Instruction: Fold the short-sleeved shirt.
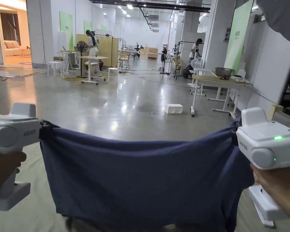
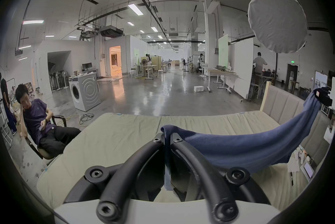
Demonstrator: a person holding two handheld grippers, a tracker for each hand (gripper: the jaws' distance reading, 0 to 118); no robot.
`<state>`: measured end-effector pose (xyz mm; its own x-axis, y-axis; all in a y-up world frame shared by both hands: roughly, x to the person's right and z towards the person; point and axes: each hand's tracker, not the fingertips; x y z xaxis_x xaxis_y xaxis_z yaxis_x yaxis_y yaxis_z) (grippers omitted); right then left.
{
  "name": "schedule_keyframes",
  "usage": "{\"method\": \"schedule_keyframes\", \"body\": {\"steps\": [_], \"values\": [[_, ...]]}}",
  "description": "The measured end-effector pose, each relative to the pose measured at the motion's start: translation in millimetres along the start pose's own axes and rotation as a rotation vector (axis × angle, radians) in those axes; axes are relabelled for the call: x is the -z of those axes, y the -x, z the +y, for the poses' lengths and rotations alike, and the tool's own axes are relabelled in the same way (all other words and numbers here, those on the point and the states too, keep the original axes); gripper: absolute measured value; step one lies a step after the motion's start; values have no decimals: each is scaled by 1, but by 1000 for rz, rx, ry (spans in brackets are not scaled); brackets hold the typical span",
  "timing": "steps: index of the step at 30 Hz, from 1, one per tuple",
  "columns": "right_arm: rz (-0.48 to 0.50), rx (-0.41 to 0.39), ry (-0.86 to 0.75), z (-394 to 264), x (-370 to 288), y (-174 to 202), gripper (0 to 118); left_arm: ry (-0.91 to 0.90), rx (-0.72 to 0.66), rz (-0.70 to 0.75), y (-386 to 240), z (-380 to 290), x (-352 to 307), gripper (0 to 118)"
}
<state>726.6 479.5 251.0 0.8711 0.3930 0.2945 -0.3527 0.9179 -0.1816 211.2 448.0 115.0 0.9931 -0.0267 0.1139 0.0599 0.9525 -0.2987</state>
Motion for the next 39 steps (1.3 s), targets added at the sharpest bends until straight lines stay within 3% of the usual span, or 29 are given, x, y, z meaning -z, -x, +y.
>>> {"method": "schedule_keyframes", "body": {"steps": [15,24,28,39], "values": [[83,102,211,-161,-157,21,1,139,-9,-37,3,-173,-125,5],[198,45,458,-250,-220,51,1,403,-99,-68,20,-285,-164,5],[242,38,572,-291,-232,62,1,518,-72,-51,28,-332,-156,5],[280,-54,767,-354,-225,84,1,714,-11,-68,31,-382,-126,5]]}}
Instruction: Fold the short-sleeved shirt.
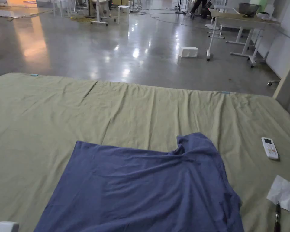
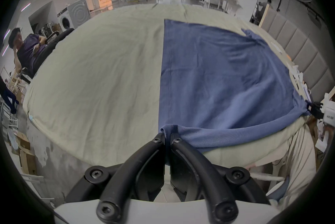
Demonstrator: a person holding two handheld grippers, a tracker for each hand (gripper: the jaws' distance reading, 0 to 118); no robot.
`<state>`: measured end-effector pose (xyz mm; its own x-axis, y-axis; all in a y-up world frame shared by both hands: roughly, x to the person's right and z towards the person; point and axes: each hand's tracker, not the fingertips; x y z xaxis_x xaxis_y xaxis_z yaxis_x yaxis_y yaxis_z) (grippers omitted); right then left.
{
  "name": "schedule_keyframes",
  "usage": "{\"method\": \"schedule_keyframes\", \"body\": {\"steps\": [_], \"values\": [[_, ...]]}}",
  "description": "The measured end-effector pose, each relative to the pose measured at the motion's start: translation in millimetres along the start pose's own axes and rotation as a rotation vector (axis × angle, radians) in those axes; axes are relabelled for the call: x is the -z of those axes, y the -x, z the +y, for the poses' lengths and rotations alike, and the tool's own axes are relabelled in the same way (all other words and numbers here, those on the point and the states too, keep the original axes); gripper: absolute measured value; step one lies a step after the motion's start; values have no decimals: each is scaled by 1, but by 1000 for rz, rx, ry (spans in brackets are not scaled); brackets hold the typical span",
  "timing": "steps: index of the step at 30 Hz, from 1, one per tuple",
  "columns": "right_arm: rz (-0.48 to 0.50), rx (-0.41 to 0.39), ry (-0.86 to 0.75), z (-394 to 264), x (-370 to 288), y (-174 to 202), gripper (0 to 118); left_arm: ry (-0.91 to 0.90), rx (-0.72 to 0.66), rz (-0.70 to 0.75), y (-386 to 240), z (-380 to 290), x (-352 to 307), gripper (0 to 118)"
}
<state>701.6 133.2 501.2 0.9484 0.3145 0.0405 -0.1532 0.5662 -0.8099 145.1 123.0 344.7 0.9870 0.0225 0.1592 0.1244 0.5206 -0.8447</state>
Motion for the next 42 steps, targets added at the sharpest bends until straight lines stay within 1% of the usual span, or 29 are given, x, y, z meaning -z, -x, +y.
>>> {"method": "schedule_keyframes", "body": {"steps": [3,5,6,8,9,10,12,13,14,15,16,19,22,25,26,27,28,29,30,31,32,33,34,35,36,37,38,39,42], "values": [[32,-18,82,-8,12,3,1,39,2,2,-1,-7,11,5],[57,44,109,-11,17,2,1,30,-1,7,-3,-11,14,5],[57,55,117,-10,17,0,1,32,-3,10,-4,-10,14,5],[45,50,107,-3,16,-1,2,40,-1,14,-4,-8,14,5],[41,62,109,0,16,-2,6,45,7,19,-6,-7,13,6],[31,79,119,4,14,-2,20,49,14,26,-8,-6,11,10],[-15,100,113,12,7,-4,55,53,39,59,-12,1,4,23],[-28,123,87,17,2,-7,74,30,55,68,-16,4,0,37],[-34,151,56,22,-3,-10,81,2,63,64,-18,7,-5,48],[-39,190,16,29,-8,-13,83,-36,68,55,-22,13,-11,57],[-41,224,-28,37,-14,-17,84,-89,63,42,-27,21,-18,62],[-51,301,-177,63,-28,-21,87,-241,26,0,-41,44,-34,62],[-80,340,-317,91,-37,-17,88,-381,6,19,-59,68,-47,62],[-96,386,-450,114,-45,-11,86,-529,1,53,-77,89,-59,62],[-101,386,-480,121,-47,-8,83,-563,-8,61,-82,94,-64,62],[-111,386,-522,127,-50,-5,76,-599,-17,70,-87,98,-66,62],[-118,376,-562,132,-53,-2,76,-640,-24,83,-92,103,-71,62],[-124,372,-597,137,-55,1,73,-668,-14,89,-95,105,-75,62],[-137,360,-631,141,-56,4,65,-699,-12,96,-98,107,-78,62],[-145,360,-642,145,-57,6,48,-726,-8,100,-101,108,-81,60],[-154,359,-659,148,-58,9,37,-736,-14,96,-105,109,-84,56],[-157,360,-688,151,-61,11,25,-745,-11,101,-107,110,-86,47],[-153,361,-720,153,-62,13,15,-758,-2,109,-110,111,-88,27],[-145,362,-708,154,-61,15,8,-765,2,118,-112,112,-89,13],[-159,351,-712,157,-62,19,3,-767,3,126,-113,112,-91,11],[-178,332,-738,159,-64,22,1,-770,7,108,-114,112,-93,5],[-187,300,-771,160,-66,24,0,-774,12,85,-115,111,-94,2],[-180,309,-748,162,-65,27,0,-780,16,88,-115,111,-95,2],[-171,289,-755,164,-65,31,0,-761,67,84,-116,109,-96,0]]}}
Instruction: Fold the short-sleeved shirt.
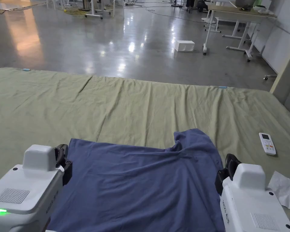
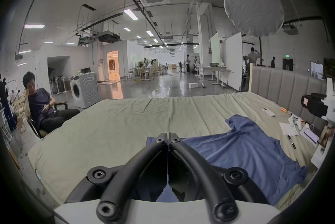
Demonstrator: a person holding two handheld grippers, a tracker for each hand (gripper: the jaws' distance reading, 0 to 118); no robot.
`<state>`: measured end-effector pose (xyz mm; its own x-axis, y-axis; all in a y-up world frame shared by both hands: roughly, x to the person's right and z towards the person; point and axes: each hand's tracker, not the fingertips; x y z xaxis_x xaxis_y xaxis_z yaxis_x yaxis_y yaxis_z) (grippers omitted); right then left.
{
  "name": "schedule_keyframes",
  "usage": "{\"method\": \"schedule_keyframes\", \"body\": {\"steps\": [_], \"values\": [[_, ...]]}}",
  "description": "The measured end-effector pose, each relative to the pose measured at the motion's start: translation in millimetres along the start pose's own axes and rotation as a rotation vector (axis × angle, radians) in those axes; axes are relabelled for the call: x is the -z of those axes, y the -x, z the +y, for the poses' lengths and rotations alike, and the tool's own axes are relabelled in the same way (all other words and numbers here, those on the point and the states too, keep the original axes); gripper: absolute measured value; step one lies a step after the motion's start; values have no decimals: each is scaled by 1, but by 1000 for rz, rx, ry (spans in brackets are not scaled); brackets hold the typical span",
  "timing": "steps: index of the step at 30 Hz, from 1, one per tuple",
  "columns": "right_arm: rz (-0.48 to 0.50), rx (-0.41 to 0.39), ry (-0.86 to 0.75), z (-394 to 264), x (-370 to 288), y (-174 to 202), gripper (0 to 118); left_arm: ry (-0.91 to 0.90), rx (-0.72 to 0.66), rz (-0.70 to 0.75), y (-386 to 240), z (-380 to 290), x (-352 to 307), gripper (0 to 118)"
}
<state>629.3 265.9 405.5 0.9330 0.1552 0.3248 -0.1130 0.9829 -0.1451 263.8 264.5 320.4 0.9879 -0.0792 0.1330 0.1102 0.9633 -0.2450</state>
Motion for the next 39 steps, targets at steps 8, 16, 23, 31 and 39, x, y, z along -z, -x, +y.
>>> {"method": "schedule_keyframes", "body": {"steps": [8,16,23,31,39], "values": [[34,-19,20,-6,2,5,0,149,3,-16,37,-24,-13,0],[60,-7,80,-24,5,12,0,414,-74,-15,83,-73,-33,0],[94,-23,134,-41,6,17,0,678,-59,-4,97,-115,-40,10],[113,-38,188,-53,7,20,0,818,-109,-14,95,-144,-30,68],[124,-43,225,-63,7,21,0,838,-142,48,94,-162,2,67]]}}
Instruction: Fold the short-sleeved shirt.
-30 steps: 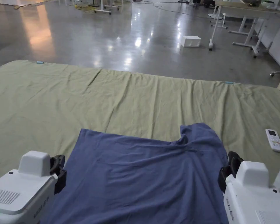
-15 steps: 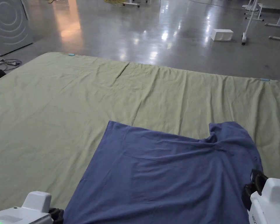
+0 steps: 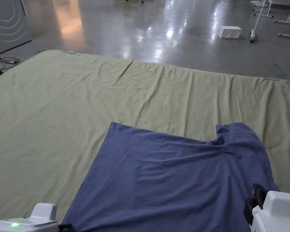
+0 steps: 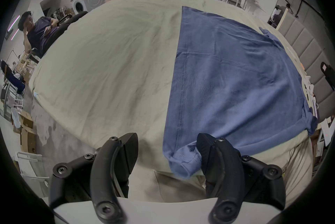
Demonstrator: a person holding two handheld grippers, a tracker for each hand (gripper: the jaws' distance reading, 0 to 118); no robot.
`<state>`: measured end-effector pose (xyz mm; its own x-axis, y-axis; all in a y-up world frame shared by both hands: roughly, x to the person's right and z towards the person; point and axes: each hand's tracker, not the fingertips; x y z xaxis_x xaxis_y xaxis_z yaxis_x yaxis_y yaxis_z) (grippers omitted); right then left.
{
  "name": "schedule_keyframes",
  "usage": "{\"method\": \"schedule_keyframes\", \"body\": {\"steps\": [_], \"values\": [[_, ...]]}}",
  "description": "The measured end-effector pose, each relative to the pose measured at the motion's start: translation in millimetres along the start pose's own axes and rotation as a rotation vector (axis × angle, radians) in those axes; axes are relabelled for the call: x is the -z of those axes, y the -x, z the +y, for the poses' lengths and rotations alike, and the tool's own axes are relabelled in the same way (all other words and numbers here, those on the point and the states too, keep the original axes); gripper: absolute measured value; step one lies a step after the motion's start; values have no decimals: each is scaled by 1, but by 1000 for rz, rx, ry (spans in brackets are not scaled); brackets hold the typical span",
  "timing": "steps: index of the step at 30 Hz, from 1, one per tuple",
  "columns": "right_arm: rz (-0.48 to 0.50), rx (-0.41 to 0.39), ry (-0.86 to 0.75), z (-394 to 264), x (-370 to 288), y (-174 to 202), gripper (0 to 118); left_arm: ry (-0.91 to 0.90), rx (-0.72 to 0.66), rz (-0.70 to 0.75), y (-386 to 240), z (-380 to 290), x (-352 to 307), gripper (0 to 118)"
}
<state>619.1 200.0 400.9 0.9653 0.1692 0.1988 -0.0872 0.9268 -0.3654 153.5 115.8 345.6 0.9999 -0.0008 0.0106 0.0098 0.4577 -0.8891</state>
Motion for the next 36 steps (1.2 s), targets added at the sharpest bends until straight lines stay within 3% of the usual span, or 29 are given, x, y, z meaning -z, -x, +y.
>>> {"method": "schedule_keyframes", "body": {"steps": [3,6,8,11,19,25,26,27,31,33,36], "values": [[0,-4,8,-4,0,0,0,7,27,2,-7,4,3,60],[1,-5,19,-6,0,-1,0,14,50,-17,-11,8,2,38],[1,0,26,-8,1,-2,0,22,42,-43,-11,11,4,36],[1,7,36,-11,1,-3,0,25,12,-87,-9,14,6,11],[-14,15,58,-10,-16,-26,0,8,30,-109,-4,16,-11,8],[-48,16,202,-13,-34,-65,0,-21,37,-111,-3,16,-21,8],[-35,60,262,-20,-37,-72,1,-22,36,-110,-2,16,-18,8],[-65,28,271,-21,-41,-79,1,-22,35,-109,-2,15,-17,8],[-54,23,479,-42,-47,-98,52,-21,37,-91,-8,13,-13,8],[-44,64,573,-59,-48,-105,60,-20,43,-81,-11,12,-12,8],[-66,73,655,-81,-49,-106,60,-20,46,-71,-12,11,-10,8]]}}
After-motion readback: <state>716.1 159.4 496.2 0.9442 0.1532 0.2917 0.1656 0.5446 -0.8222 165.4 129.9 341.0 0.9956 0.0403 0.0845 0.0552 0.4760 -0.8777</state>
